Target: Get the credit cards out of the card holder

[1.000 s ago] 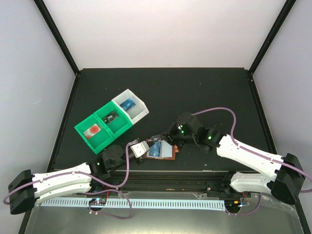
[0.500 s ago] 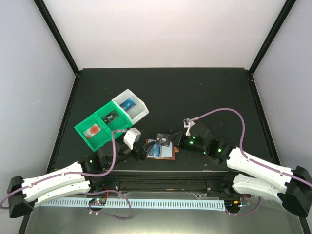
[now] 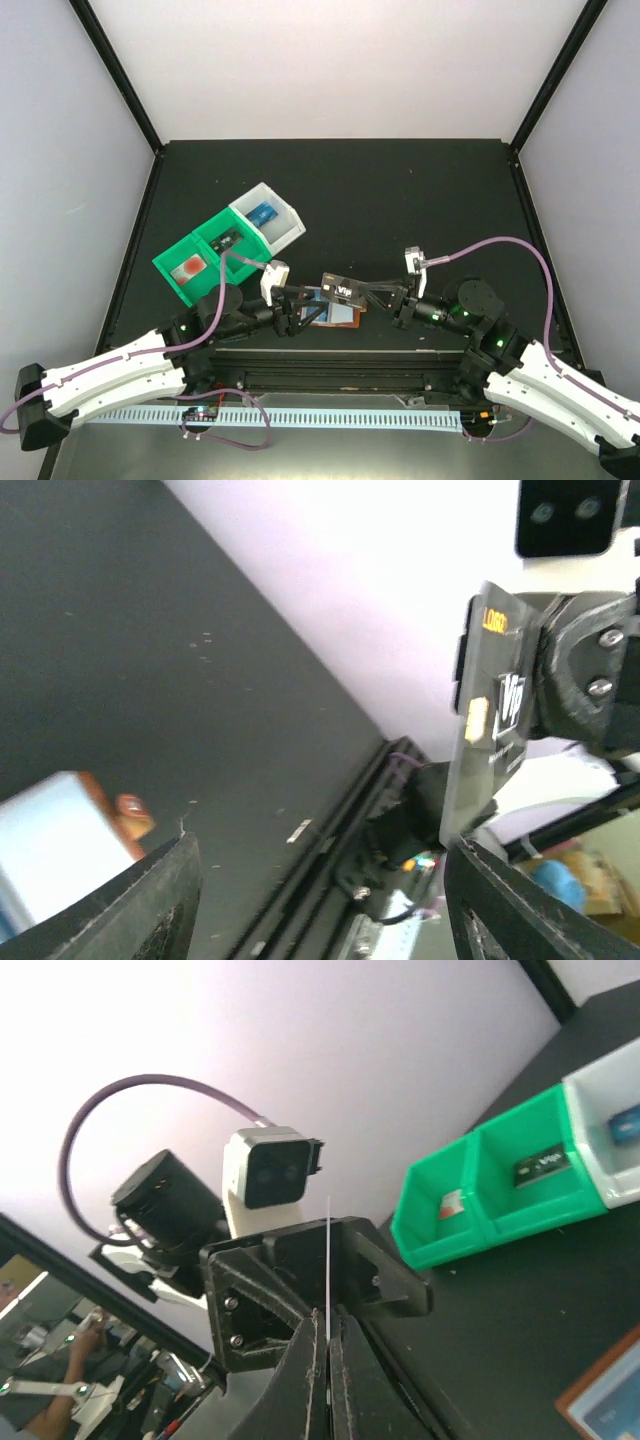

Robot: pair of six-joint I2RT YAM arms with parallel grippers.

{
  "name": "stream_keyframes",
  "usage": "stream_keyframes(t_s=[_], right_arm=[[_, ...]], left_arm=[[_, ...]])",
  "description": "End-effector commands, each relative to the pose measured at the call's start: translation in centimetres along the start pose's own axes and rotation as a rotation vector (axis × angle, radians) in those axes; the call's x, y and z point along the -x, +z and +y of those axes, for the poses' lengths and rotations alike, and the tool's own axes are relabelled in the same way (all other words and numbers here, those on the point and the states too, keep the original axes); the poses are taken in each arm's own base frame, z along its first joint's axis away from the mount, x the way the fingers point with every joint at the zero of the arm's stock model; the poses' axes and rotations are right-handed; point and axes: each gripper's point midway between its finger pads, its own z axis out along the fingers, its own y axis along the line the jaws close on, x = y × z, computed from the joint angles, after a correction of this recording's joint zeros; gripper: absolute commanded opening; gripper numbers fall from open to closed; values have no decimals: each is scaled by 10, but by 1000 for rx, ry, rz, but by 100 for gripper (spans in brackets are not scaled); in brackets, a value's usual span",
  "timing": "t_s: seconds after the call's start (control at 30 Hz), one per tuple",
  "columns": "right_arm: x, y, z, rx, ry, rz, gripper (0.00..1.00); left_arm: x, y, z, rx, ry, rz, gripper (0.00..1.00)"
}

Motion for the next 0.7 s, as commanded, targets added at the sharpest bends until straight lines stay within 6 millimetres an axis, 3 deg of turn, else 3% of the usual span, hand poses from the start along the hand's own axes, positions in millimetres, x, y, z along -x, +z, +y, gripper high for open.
stream_keyframes(t_s=[0.0,0.27,0.5,0.67], right_arm=[[-3,-7,22,122,-40,10,1],[-6,-7,22,136,-18,11,1],[-11,-5,24,165,1,35,1],[-9,-7,19,137,22,17,1]], left_arm=[[10,-6,-35,-195,-97,-31,66],[23,-17,-56,-321,-128,-94,62],[28,-20,-62,-355,-139,-113,58],[27,-19,-63,-360,-140,-107,63]])
